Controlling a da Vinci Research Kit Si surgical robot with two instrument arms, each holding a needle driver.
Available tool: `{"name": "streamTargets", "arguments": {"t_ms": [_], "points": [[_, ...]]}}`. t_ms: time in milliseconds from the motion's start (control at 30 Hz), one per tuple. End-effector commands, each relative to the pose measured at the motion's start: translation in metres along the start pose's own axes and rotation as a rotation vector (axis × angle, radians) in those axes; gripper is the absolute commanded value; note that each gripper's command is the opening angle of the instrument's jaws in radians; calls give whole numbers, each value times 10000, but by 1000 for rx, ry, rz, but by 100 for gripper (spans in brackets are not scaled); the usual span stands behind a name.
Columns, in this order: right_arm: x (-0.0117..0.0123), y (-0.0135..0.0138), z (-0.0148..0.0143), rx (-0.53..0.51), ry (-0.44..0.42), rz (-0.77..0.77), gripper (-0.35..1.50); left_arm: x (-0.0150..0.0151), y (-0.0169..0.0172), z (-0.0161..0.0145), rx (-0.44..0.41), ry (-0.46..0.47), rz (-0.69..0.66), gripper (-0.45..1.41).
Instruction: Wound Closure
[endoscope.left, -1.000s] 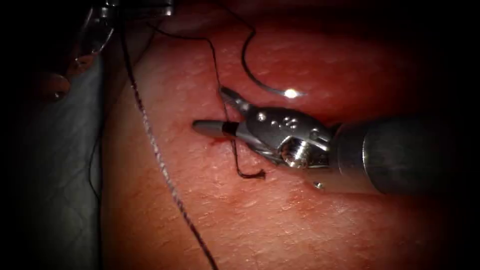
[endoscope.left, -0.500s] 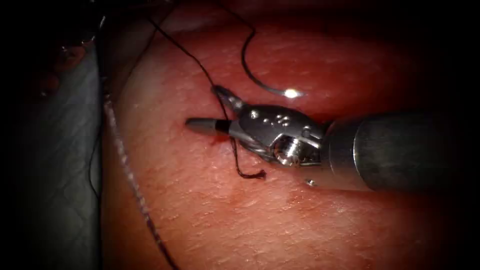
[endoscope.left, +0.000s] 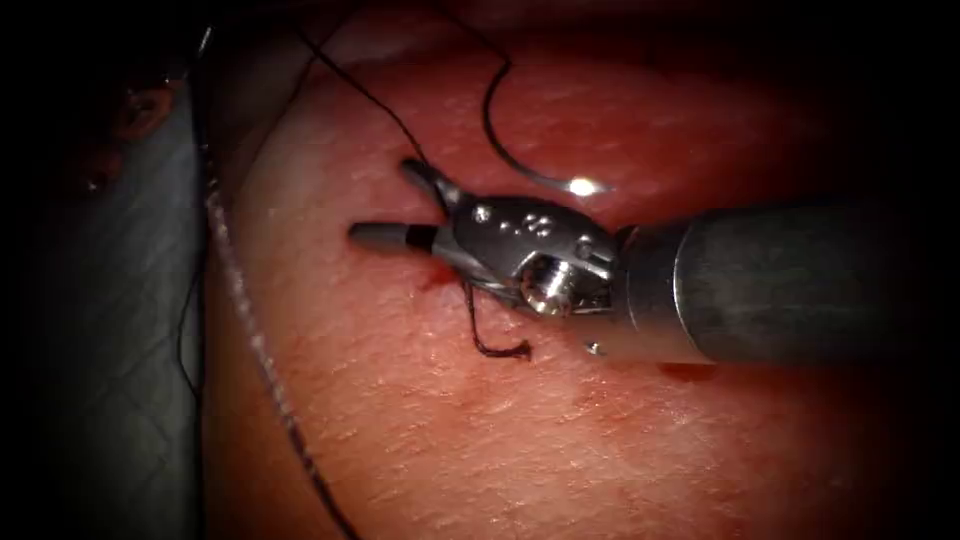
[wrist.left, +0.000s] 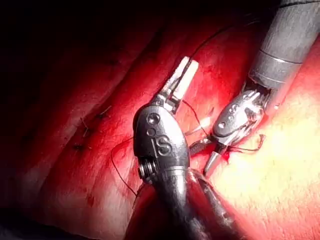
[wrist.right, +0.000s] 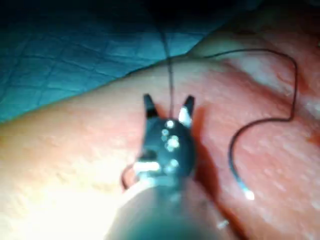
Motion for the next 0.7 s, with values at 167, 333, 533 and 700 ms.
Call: {"name": "streamTargets", "arguments": {"t_ms": [167, 333, 533, 700], "points": [[-13, -6, 11, -1, -6, -22, 94, -7, 0, 3, -2, 3, -2, -45], [-8, -15, 5, 2, 28, -142, -35, -7, 1, 3, -4, 4, -4, -45], [8, -7, -10, -38, 101, -165, -35, -6, 2, -1, 1, -6, 3, -45], [7, 9, -54, -70, 125, -143, 108, -11, 5, -17, 15, -56, 53, -45]]}}
